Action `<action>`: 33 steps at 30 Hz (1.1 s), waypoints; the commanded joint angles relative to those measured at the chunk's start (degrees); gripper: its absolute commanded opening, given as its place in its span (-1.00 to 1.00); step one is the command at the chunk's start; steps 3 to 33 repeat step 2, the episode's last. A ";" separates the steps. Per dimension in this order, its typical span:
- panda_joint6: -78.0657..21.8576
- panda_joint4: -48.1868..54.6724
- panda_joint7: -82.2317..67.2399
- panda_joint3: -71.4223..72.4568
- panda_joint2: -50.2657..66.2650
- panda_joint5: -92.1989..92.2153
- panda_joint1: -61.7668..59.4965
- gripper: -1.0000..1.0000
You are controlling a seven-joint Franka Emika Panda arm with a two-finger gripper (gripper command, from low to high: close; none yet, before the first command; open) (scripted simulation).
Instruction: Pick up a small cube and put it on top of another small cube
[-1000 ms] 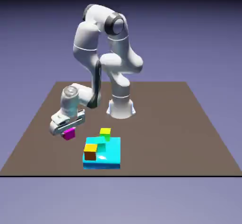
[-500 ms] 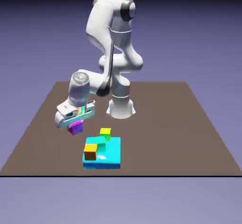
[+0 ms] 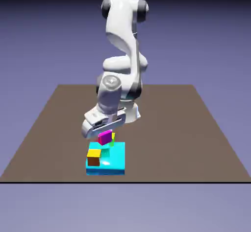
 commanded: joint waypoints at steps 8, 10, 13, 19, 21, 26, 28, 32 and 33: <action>-2.49 0.93 0.29 -0.03 -1.62 -0.42 0.38 1.00; -2.49 0.93 0.29 -0.03 -1.62 -0.42 0.38 1.00; -2.49 0.93 0.29 -0.03 -1.62 -0.42 0.38 1.00; -2.49 0.93 0.29 -0.03 -1.62 -0.42 0.38 1.00; -2.49 0.93 0.29 -0.03 -1.62 -0.42 0.38 1.00; -2.49 0.93 0.29 -0.03 -1.62 -0.42 0.38 1.00; -2.49 0.93 0.29 -0.03 -1.62 -0.42 0.38 1.00; -2.49 0.93 0.29 -0.03 -1.62 -0.42 0.38 1.00; -2.49 0.93 0.29 -0.03 -1.62 -0.42 0.38 1.00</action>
